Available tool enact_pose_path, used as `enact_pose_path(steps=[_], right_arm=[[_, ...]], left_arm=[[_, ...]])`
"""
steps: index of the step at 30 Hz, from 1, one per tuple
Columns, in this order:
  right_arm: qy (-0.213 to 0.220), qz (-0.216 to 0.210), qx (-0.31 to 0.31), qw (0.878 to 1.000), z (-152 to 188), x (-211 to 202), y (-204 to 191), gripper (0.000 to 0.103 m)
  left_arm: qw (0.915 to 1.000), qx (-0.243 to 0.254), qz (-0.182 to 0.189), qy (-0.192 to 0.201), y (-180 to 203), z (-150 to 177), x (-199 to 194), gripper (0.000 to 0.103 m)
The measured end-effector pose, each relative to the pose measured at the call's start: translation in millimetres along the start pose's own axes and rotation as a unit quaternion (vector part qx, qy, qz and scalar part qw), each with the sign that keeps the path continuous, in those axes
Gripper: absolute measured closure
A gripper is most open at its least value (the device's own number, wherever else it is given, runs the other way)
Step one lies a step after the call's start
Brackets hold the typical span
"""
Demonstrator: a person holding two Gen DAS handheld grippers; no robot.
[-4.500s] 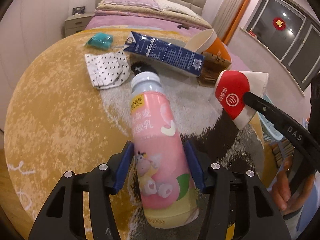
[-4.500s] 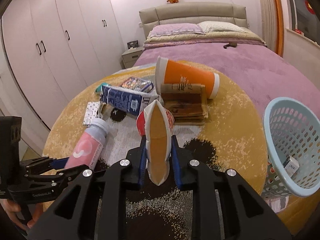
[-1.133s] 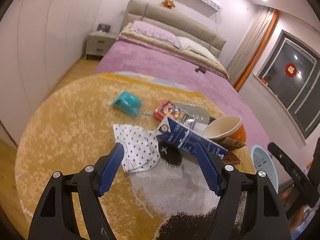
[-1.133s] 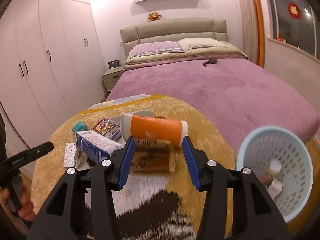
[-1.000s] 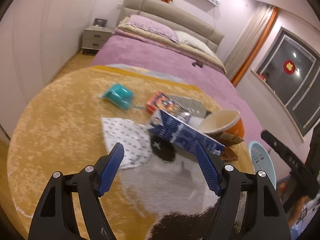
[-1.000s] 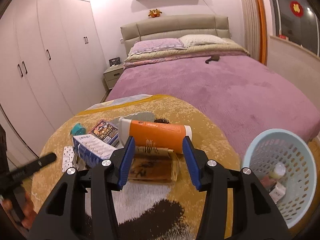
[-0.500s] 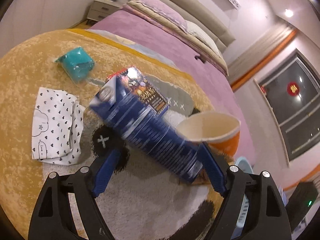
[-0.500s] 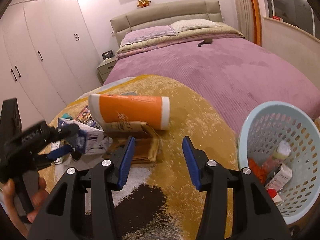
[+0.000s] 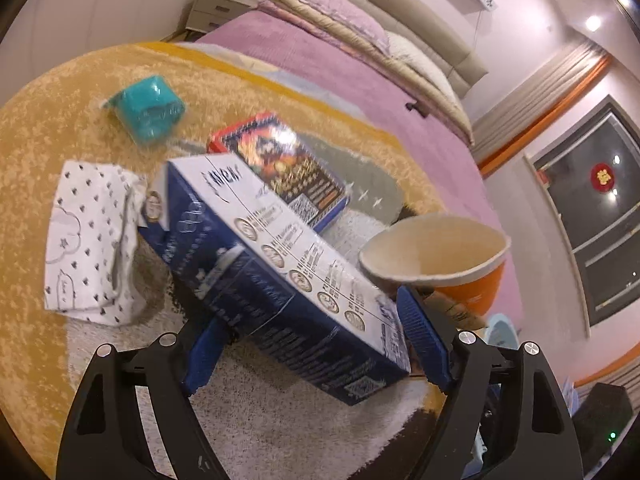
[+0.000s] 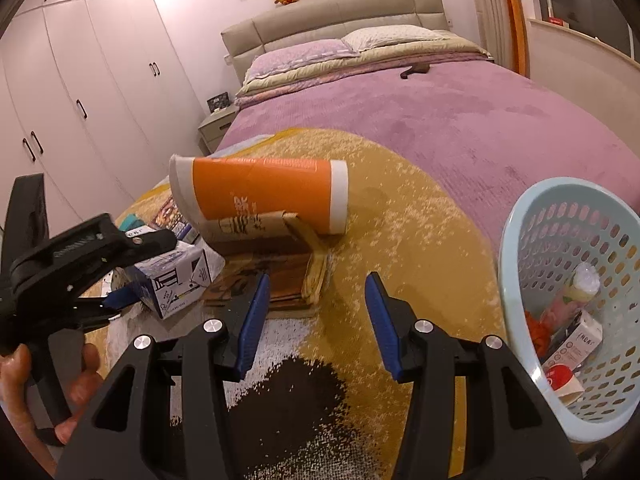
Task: Collect trash
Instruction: 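Move the left tool to the blue milk carton while the right tool approaches the brown paper bag, then grasp the blue milk carton with the left tool while the right tool grasps the brown paper bag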
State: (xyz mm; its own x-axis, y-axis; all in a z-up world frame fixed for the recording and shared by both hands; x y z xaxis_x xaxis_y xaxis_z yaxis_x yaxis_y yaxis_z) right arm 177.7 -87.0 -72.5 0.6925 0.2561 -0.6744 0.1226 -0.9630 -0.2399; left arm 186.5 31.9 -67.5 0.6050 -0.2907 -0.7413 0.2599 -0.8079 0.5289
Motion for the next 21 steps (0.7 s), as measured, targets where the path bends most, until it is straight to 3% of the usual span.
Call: enact_pose_path(steps=[3,5,10,17,21], right_arm=[[0.002,-0.004,-0.002,1.0,0,-4,-3,0.057],[0.005,-0.003,-0.004,1.0,-1,-7,-5,0.057],[0.012,-0.008,-0.011,1.0,1,-18,-17,0.057],[0.014,-0.016,-0.018,1.0,4,-23,-31,0.057],[0.01,-0.02,-0.022,1.0,5,-24,-38,0.057]], left_arm=[[0.9999,0.008,0.007,0.001,0,1,-4,0.036],[0.9997,0.02,0.015,0.0,1,3,-10,0.049],[0.9943,0.103,0.027,-0.007,2,11,-46,0.065],[0.9857,0.159,0.034,-0.043,-46,12,-93,0.068],[0.9785,0.198,0.004,-0.056,-67,11,-113,0.068]])
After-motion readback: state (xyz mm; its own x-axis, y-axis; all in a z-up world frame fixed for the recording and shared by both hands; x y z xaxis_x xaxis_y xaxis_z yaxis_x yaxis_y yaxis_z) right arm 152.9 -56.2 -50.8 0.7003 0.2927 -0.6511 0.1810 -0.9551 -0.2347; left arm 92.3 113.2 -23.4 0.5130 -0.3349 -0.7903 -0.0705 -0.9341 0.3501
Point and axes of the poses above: each gripper's, at about its wrist camera, not at the fingertips, and x roughly the way its jaws point, y to its right, z to its underside, the point moved 5 cm from there along x, roughly the way its jaws point, and after that the axes turned 3 degrees about -x, right-handed, at the moved point
